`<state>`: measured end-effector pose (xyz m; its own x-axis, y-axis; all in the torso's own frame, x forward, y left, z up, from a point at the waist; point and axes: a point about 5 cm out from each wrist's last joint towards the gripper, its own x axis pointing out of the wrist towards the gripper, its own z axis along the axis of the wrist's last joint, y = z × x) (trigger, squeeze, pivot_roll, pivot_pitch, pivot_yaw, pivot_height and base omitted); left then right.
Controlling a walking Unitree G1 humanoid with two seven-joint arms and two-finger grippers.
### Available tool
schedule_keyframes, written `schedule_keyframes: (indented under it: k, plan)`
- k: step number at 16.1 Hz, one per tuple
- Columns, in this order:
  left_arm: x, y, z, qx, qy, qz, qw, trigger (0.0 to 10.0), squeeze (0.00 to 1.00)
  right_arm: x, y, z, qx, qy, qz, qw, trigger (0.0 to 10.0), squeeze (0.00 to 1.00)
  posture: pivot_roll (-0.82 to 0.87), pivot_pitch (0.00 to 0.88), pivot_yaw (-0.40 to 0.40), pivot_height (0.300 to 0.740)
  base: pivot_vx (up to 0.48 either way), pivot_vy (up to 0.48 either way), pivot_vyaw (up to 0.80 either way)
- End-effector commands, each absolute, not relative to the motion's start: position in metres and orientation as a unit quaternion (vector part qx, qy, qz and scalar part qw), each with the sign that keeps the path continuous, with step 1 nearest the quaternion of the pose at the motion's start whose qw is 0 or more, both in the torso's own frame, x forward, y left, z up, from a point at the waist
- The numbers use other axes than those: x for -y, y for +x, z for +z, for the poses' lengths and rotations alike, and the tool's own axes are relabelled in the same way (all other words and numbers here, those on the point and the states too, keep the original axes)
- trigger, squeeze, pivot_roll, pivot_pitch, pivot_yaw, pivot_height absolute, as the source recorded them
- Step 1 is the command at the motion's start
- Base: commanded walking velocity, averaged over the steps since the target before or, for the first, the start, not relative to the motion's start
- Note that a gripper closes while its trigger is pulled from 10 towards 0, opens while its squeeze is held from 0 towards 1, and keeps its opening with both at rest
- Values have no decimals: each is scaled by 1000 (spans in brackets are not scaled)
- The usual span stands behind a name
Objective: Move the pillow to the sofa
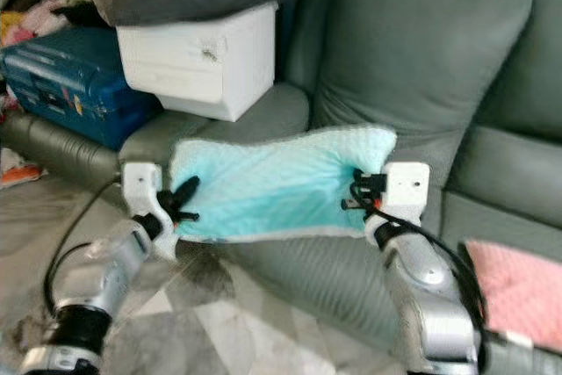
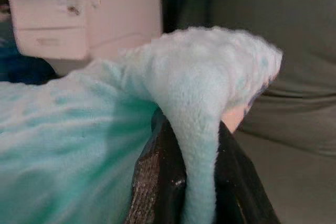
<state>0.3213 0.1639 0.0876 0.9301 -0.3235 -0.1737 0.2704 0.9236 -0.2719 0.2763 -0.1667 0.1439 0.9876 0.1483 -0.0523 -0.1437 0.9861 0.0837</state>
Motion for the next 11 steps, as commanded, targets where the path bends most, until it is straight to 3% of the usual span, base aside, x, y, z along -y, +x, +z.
schedule_keyframes:
  k: [1, 2, 9, 11]
  plan:
    - [-163, 324, 94, -98, -121, -155, 976, 10000, 0, 169, 276, 153, -11, 33, 69, 997, 10000, 0, -205, 0, 54, 740, 379, 0, 0]
    - [-163, 324, 93, -98, -121, -155, 976, 10000, 0, 169, 276, 153, -13, 33, 70, 997, 10000, 0, -205, 0, 53, 740, 375, 0, 0]
    - [-163, 324, 93, -102, -117, -155, 976, 10000, 0, 169, 276, 153, -13, 33, 69, 997, 10000, 0, -204, 0, 54, 740, 353, 0, -782]
    - [-163, 325, 90, -114, -108, -141, 978, 10000, 0, 169, 276, 153, -12, 34, 69, 997, 10000, 0, -204, 0, 55, 740, 0, 0, -216]
